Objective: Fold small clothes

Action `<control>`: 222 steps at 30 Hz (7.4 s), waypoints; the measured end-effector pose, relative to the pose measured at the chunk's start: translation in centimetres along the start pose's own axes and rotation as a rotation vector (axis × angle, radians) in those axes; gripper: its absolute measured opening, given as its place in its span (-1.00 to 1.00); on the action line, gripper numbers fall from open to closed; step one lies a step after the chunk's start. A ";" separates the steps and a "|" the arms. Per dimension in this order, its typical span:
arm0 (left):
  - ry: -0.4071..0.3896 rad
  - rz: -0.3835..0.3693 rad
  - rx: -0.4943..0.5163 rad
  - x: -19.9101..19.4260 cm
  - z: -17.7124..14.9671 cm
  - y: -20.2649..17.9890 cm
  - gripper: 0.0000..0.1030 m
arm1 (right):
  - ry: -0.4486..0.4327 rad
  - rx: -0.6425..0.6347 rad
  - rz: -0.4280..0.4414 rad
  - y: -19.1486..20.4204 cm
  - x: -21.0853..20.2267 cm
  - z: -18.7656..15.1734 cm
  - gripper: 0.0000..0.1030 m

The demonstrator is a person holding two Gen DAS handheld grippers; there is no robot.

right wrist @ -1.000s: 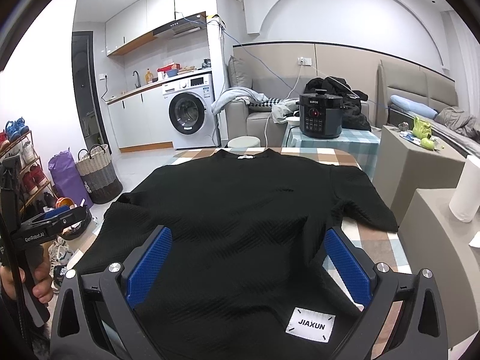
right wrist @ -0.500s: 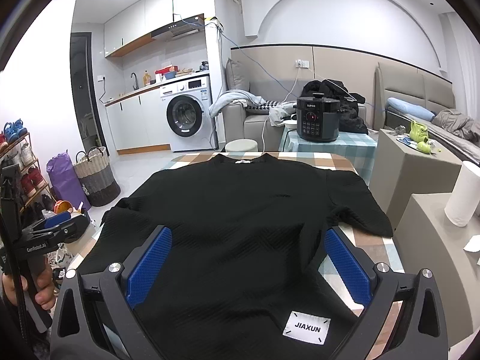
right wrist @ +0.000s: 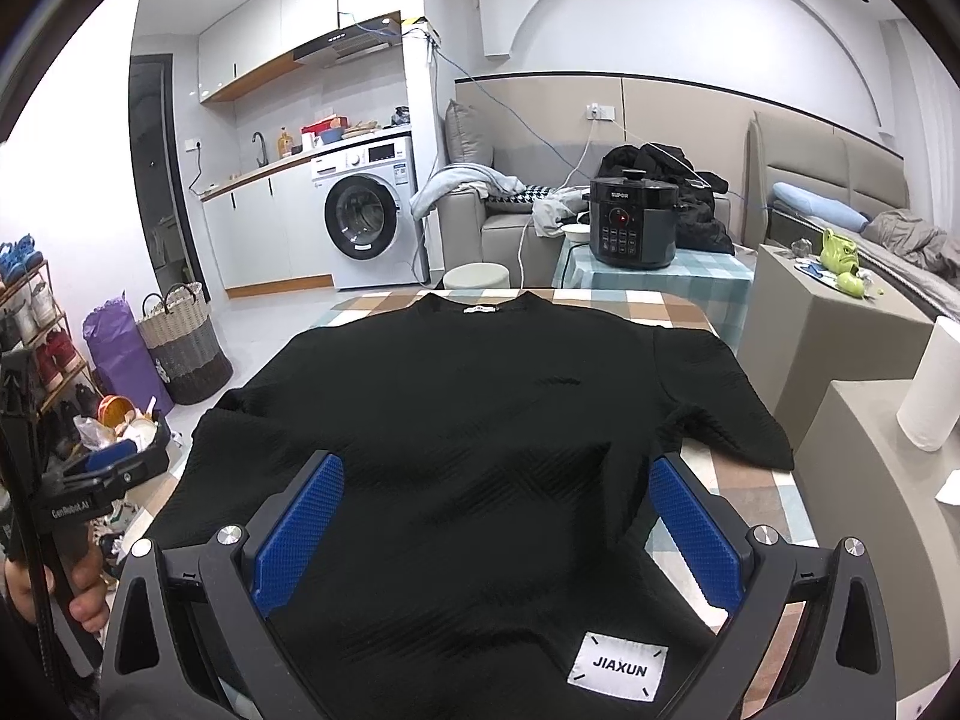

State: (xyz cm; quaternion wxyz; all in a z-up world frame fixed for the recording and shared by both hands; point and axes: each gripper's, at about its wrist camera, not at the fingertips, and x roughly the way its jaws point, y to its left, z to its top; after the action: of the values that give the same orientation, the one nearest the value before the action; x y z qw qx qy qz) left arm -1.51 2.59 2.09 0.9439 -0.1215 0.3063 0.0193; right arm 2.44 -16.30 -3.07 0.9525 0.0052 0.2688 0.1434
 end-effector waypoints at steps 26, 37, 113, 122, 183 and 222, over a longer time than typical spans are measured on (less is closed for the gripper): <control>0.076 0.045 -0.003 7.4 5.7 0.9 0.81 | 0.133 0.390 -0.049 -11.9 6.3 1.3 1.00; 0.101 0.029 0.039 12.4 7.0 -1.3 0.76 | 0.188 0.709 -0.134 -21.7 9.6 -0.2 0.66; 0.156 0.007 -0.048 16.3 4.7 2.1 0.76 | 0.436 0.084 -0.139 -6.6 26.0 6.4 0.06; 0.172 0.016 -0.072 16.9 4.0 3.5 0.76 | 0.434 0.090 -0.139 -6.6 27.8 5.7 -0.82; 0.221 0.208 -0.660 21.8 4.4 26.3 0.60 | 0.212 0.268 -0.067 -12.5 9.8 4.9 0.19; 0.221 -0.107 -0.081 30.4 14.0 -1.2 0.25 | 0.209 0.382 -0.032 -13.8 5.8 0.7 0.20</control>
State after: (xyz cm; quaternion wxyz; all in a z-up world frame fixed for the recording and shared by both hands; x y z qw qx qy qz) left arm 31.34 3.66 -4.38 0.8984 -0.1770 0.4007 -0.0321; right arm 11.31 -27.91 -6.61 0.9032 0.1664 0.3885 0.0743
